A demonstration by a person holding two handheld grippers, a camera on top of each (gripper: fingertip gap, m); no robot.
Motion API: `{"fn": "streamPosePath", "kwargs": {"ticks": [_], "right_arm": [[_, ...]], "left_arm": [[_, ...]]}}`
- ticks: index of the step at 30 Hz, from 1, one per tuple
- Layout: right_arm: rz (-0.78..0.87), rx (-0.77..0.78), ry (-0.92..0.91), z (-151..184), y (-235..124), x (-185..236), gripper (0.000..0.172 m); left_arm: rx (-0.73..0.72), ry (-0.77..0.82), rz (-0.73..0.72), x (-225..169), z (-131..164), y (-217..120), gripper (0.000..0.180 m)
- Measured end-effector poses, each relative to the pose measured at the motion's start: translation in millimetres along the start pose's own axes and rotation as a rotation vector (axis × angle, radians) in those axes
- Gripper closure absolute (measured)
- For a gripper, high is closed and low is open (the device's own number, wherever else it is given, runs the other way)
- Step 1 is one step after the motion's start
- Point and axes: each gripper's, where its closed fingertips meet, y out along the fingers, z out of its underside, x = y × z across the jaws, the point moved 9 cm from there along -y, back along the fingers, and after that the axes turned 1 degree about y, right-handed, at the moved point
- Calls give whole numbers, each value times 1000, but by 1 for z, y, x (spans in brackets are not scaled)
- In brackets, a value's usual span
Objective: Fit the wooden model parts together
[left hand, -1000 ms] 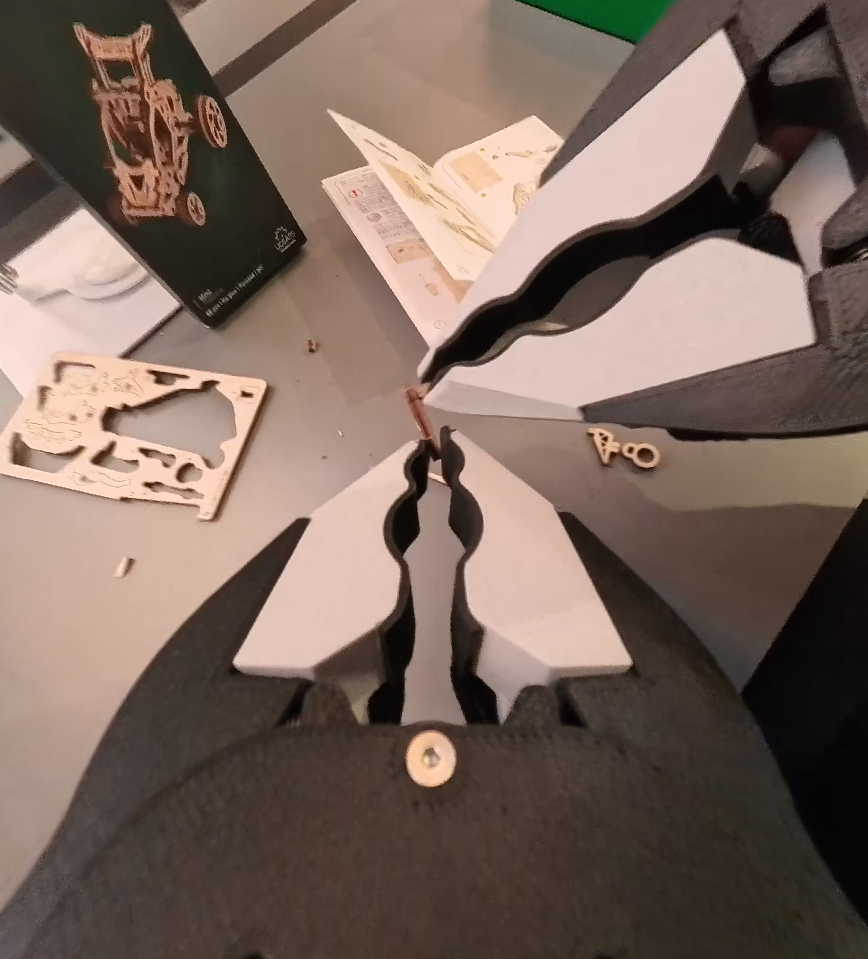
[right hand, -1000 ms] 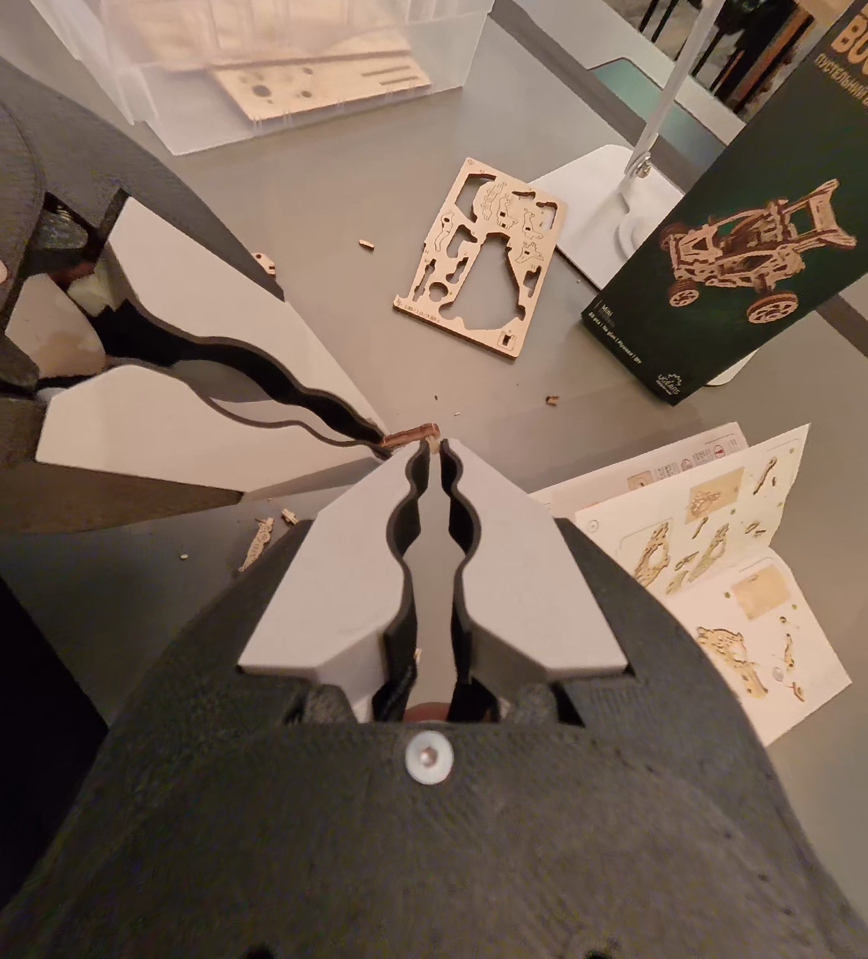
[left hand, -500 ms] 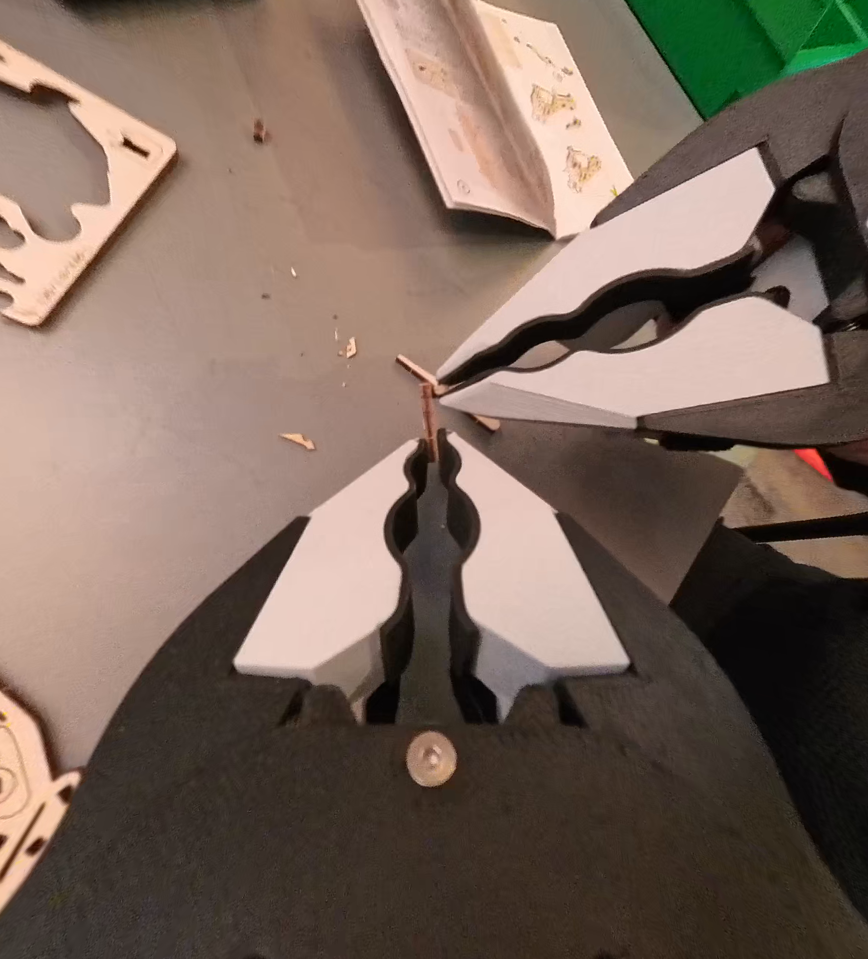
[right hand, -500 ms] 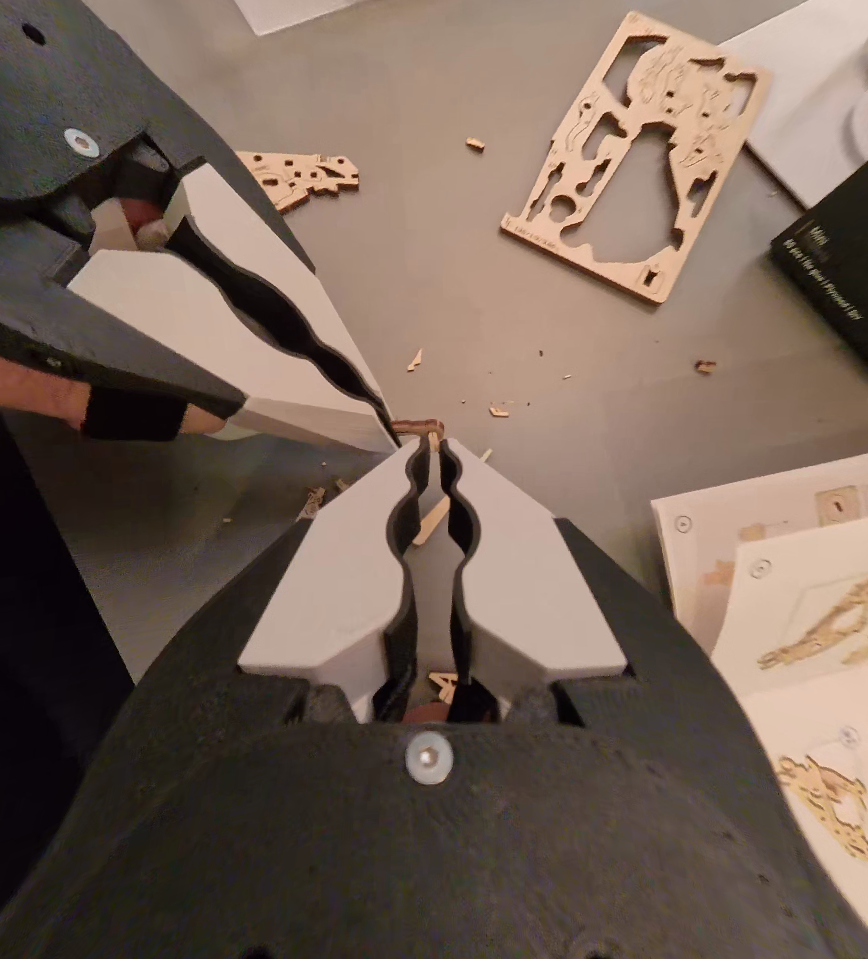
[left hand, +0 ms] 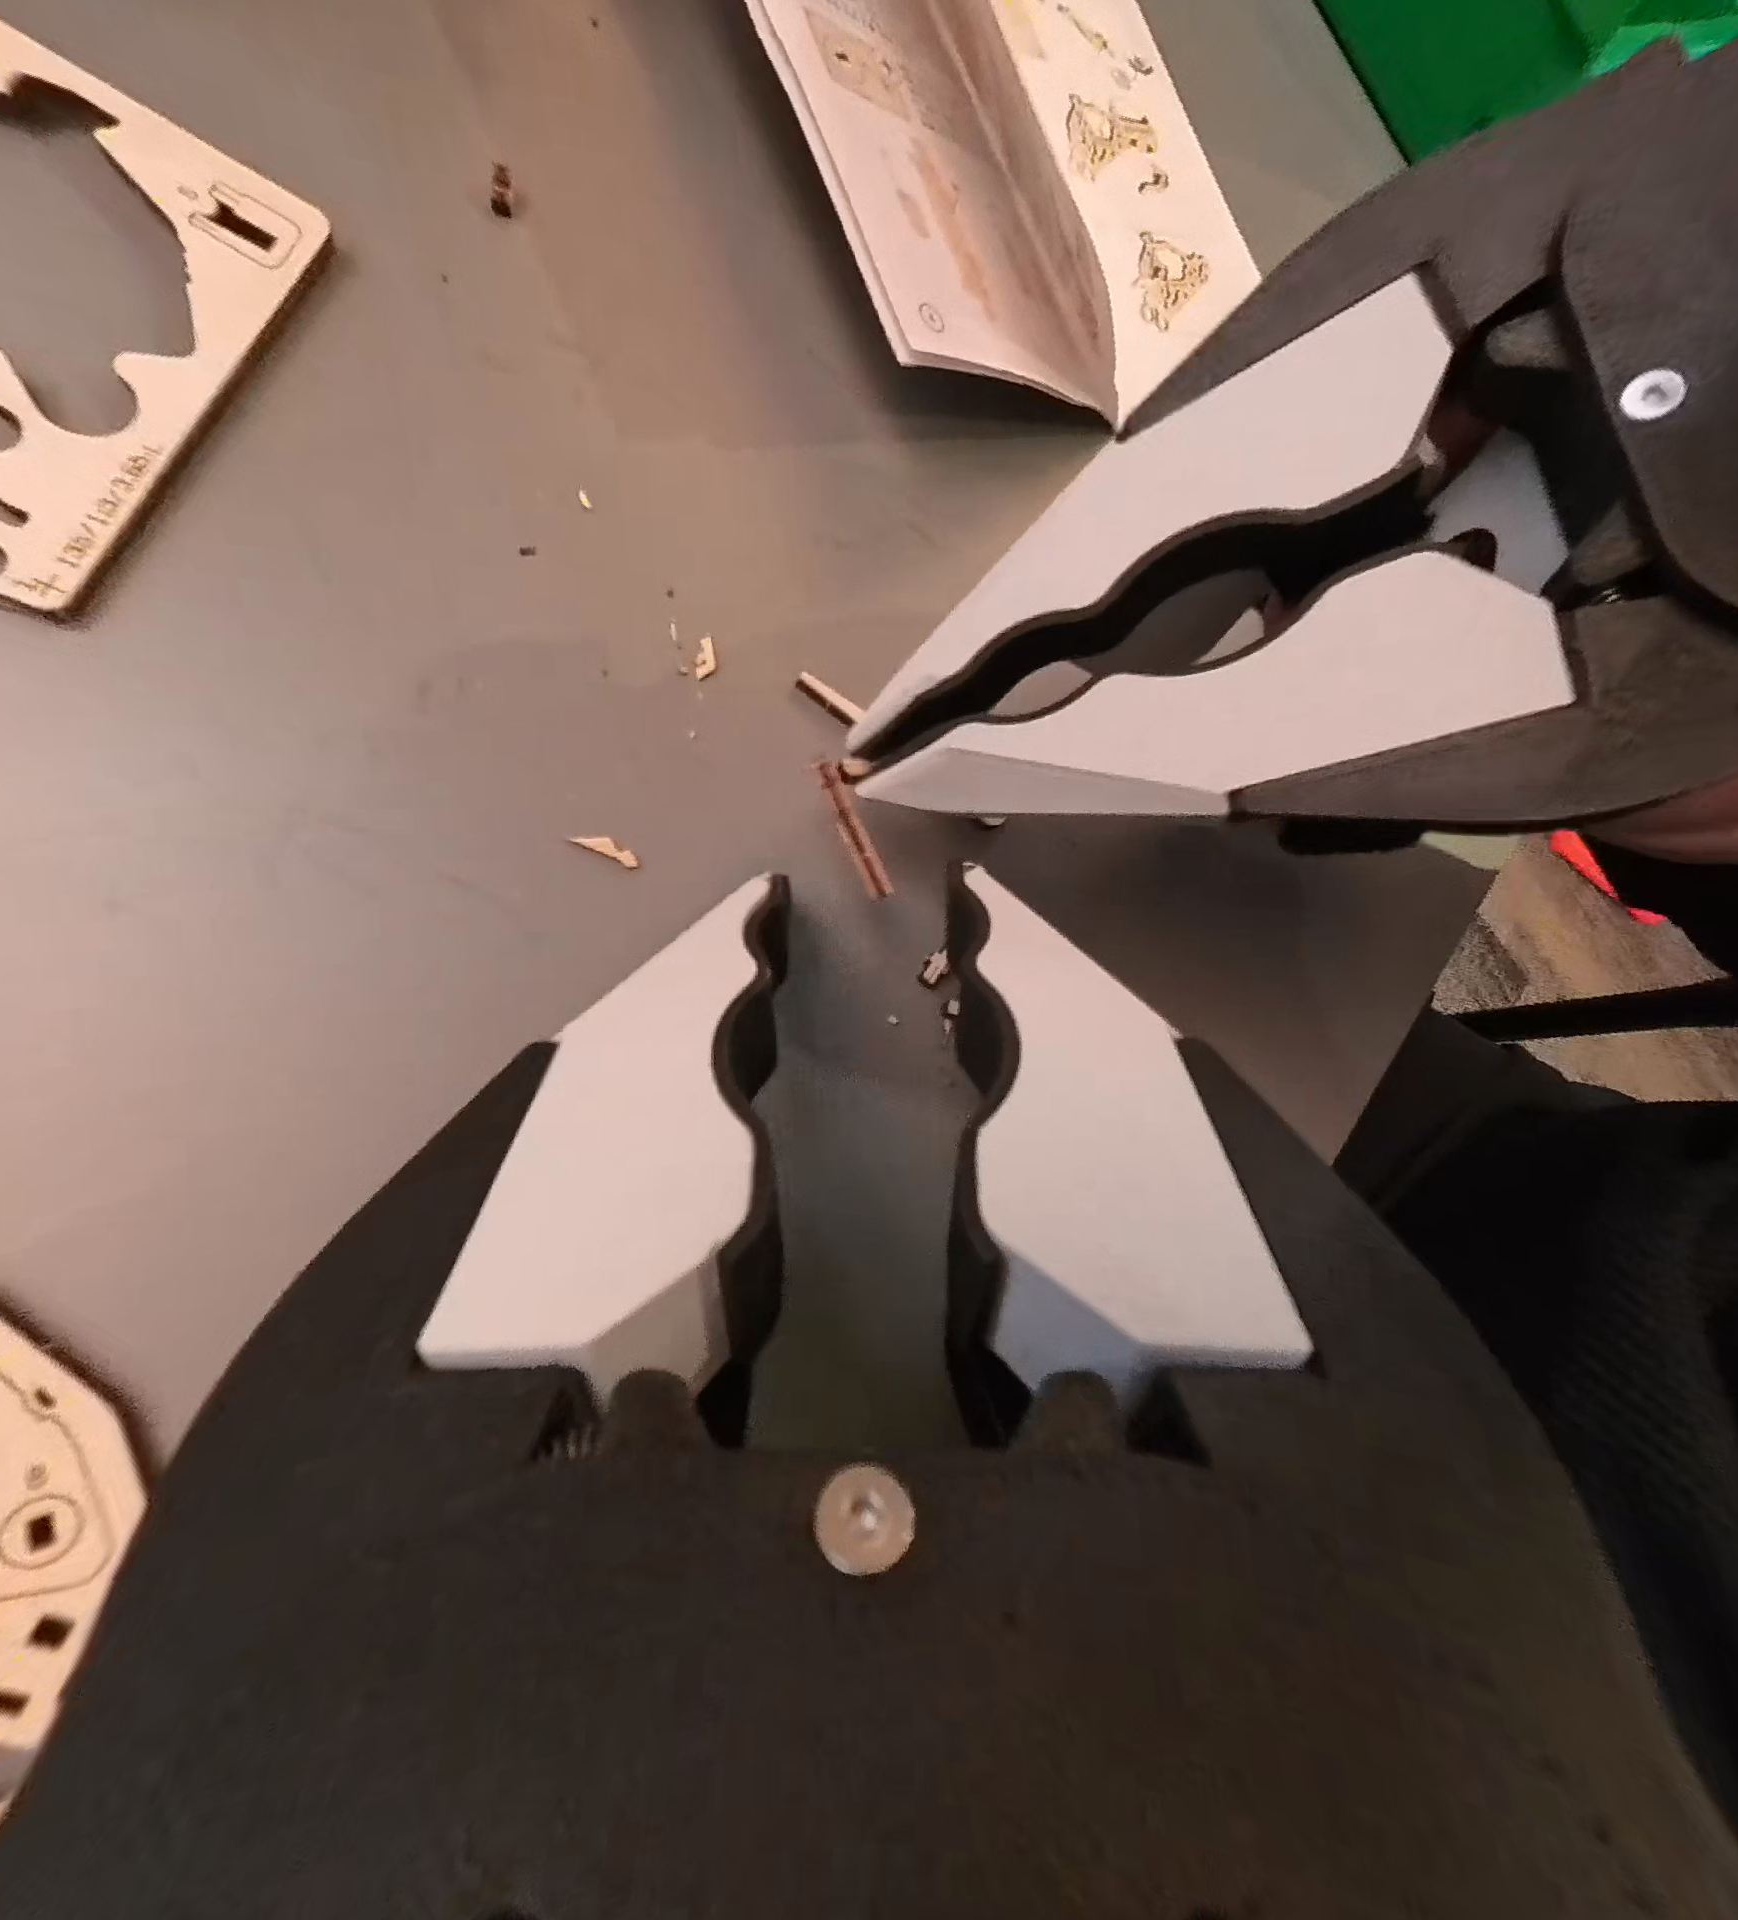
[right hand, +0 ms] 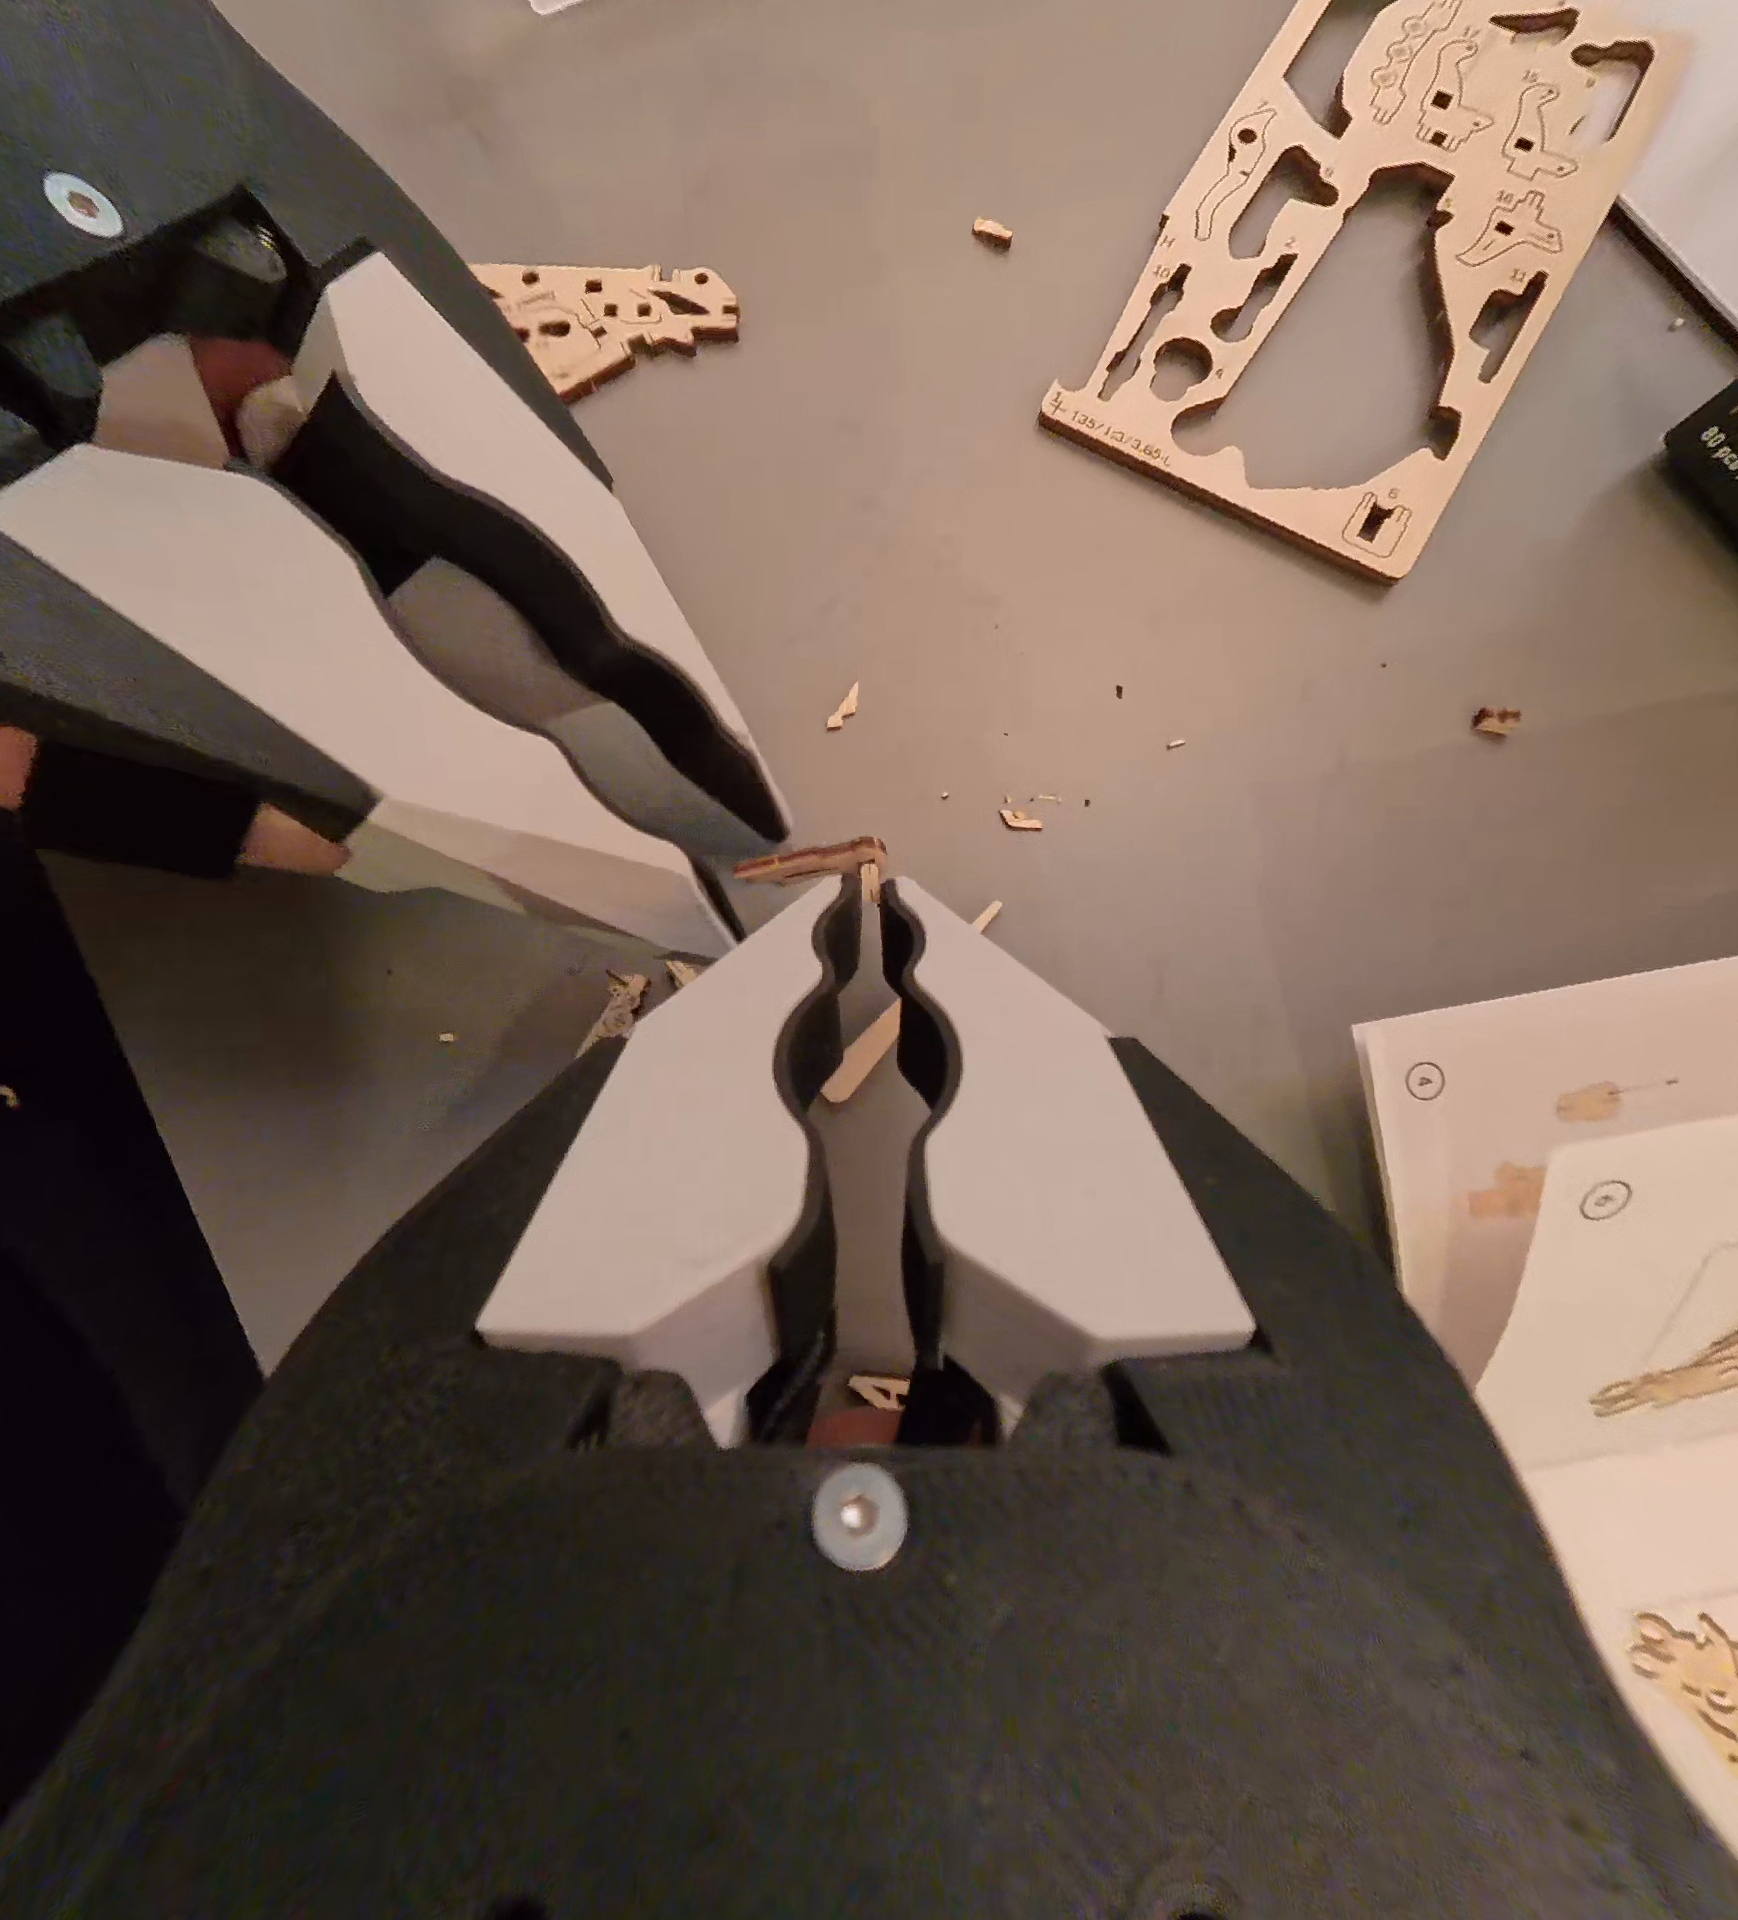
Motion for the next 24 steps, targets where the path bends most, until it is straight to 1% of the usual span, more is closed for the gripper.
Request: {"fn": "streamPosePath", "kwargs": {"ticks": [1,3,5,8,10,13,15,16,21,24], "right_arm": [[-21,-11,21,0,-1,-1,171],[-33,-20,46,3,-2,-4,171],[-91,-53,115,5,-6,-7,171],[-185,-102,208,5,-13,-11,171],[-230,-131,239,5,-18,-15,171],[-278,-157,281,5,-22,-19,171],[-261,-142,260,7,-21,-19,171],[-255,-134,249,8,-20,-19,171],[-297,-163,265,6,-21,-16,171],[-324,-171,278,3,-23,-16,171]], "left_arm": [[-7,4,-6,1,-1,-2,151],[-6,6,-21,2,-2,-5,143],[-13,37,-36,2,-3,-10,142],[-40,136,-49,-5,-8,-15,147],[-49,193,-56,-10,-12,-15,150],[-45,205,-1,-13,-14,-12,151],[-75,184,47,-14,-13,-13,155],[-96,186,41,-13,-14,-15,156],[-99,267,59,-18,-13,-12,153],[-128,303,49,-20,-13,-11,157]]}}
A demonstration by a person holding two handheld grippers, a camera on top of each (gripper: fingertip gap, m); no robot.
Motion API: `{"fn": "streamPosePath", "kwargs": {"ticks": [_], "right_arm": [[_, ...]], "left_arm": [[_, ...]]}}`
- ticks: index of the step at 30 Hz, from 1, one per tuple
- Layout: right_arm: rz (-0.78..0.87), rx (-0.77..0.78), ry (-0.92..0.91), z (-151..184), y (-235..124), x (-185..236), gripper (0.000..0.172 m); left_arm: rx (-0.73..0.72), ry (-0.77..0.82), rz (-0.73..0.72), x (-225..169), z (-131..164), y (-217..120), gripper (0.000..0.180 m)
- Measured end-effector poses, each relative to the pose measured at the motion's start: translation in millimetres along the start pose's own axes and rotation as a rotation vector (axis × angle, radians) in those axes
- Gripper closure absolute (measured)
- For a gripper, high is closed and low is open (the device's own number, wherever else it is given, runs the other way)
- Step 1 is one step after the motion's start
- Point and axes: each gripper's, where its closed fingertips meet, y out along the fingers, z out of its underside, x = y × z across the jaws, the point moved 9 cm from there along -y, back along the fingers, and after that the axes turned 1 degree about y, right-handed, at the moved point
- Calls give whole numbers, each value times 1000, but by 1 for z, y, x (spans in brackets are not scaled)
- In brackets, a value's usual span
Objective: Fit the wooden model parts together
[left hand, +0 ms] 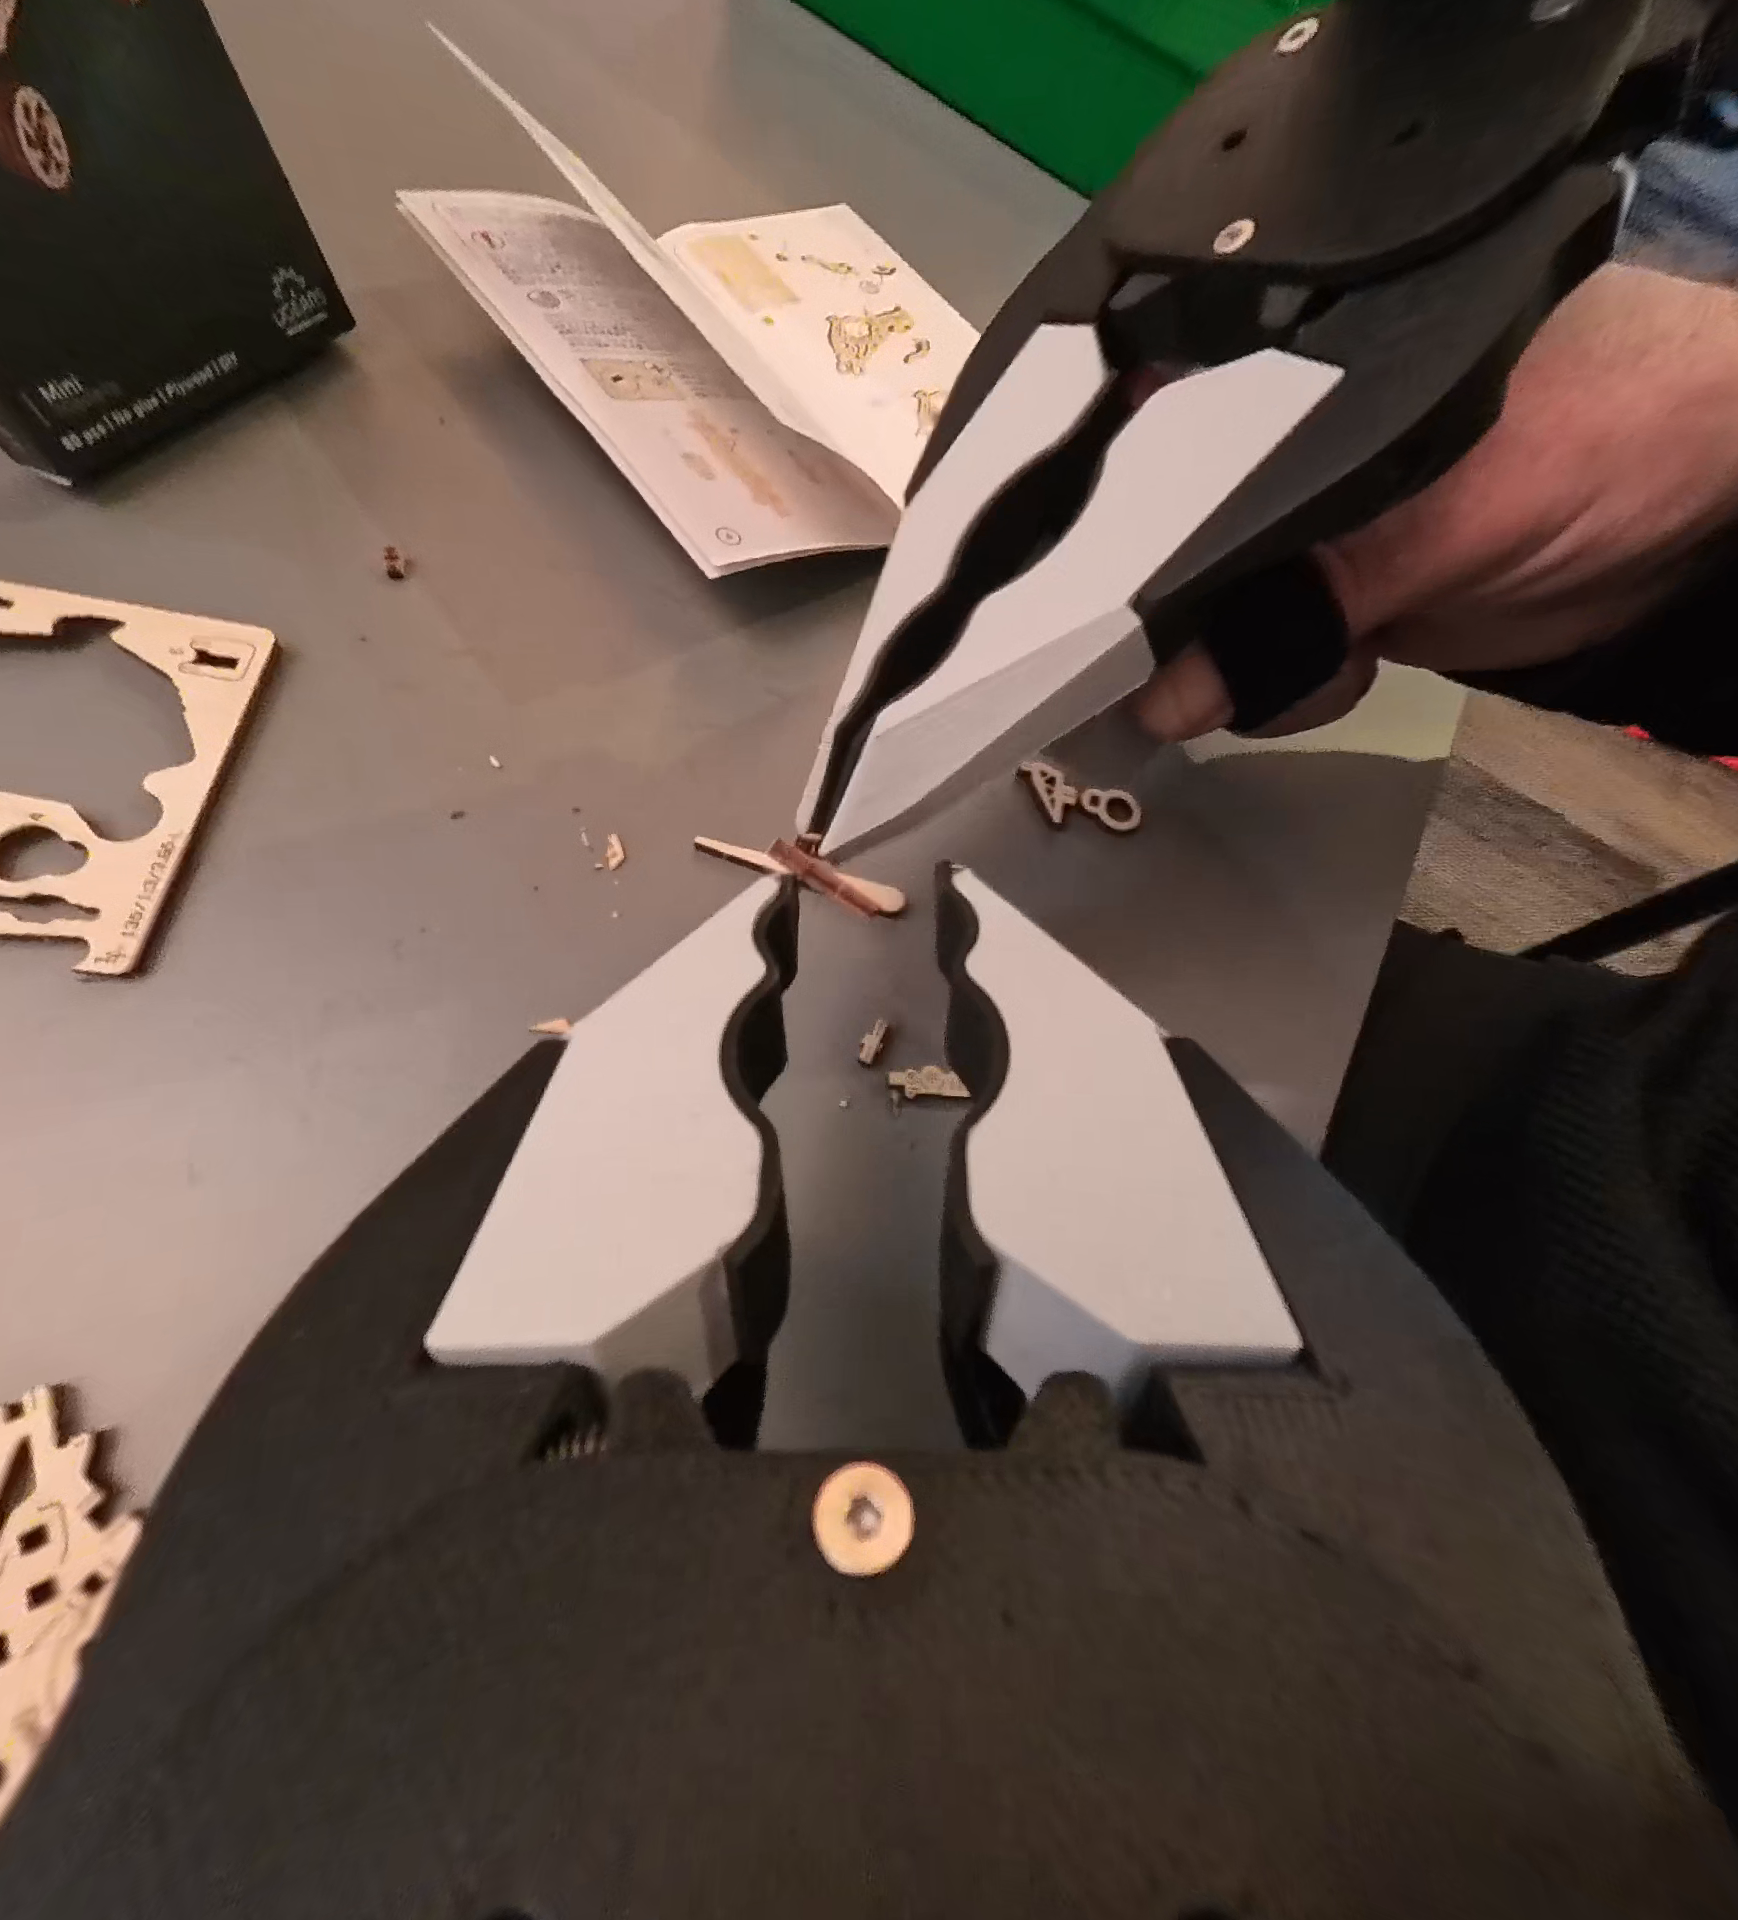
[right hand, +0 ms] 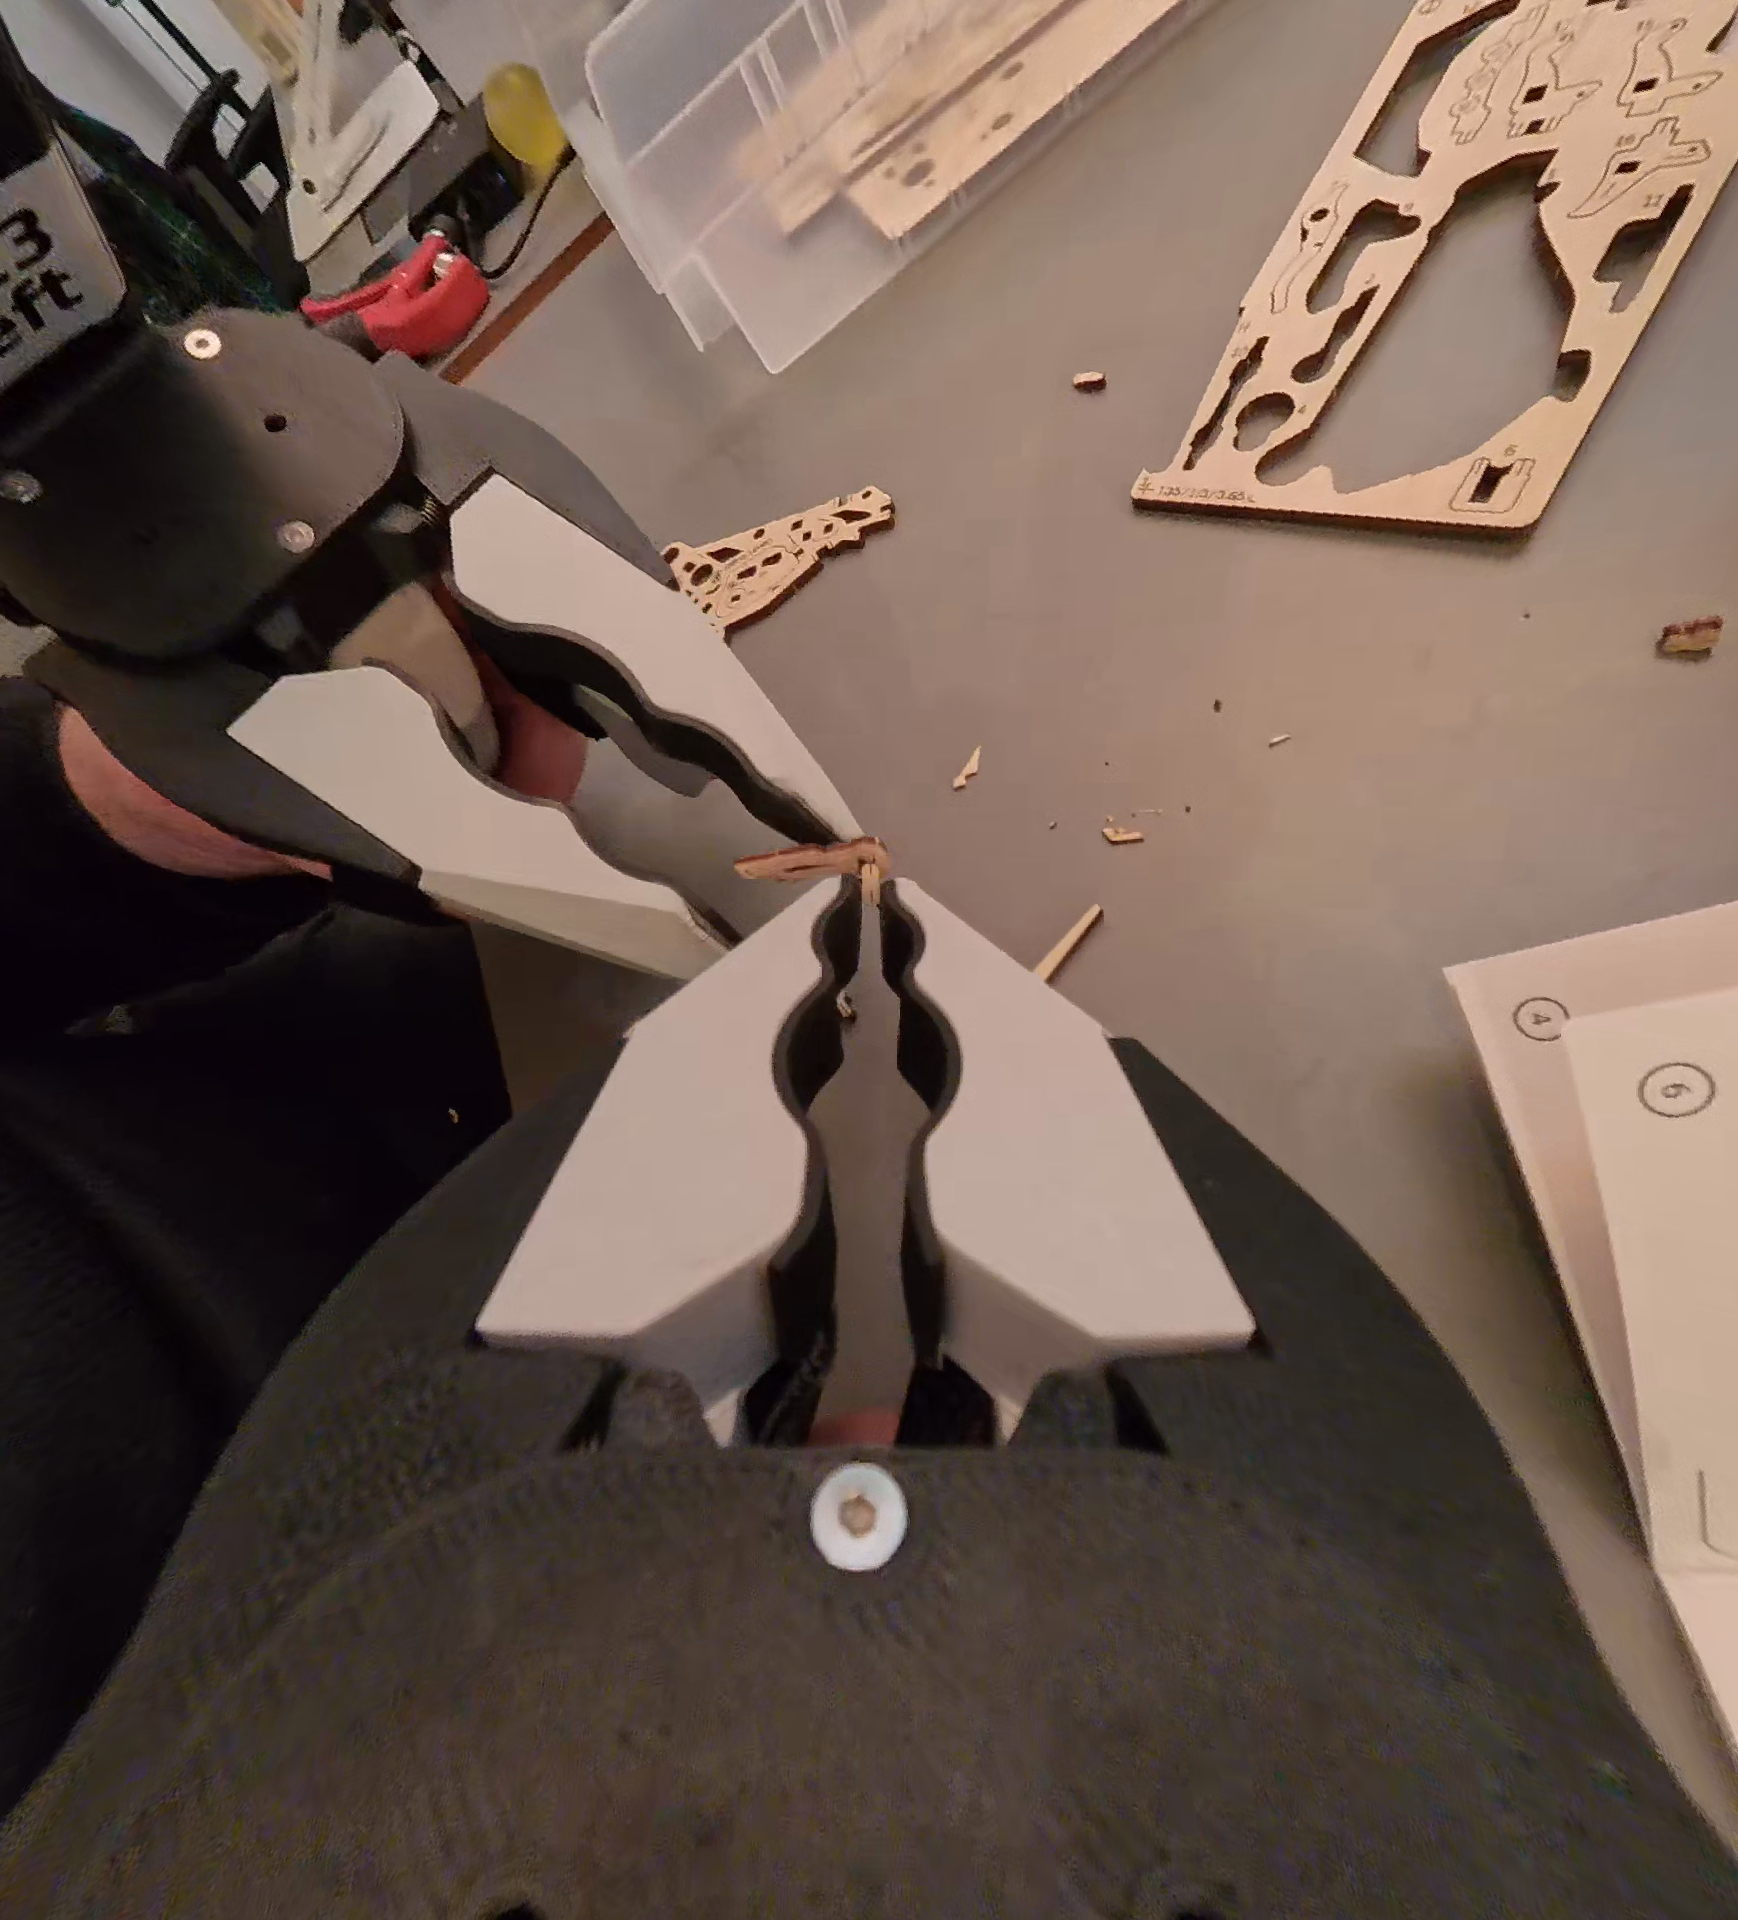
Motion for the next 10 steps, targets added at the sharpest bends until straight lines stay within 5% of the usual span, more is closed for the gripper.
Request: {"fn": "streamPosePath", "kwargs": {"ticks": [10], "right_arm": [[0,31,-27,-6,-2,3,171]], "left_arm": [[9,242,-144,-6,-3,-2,170]]}}
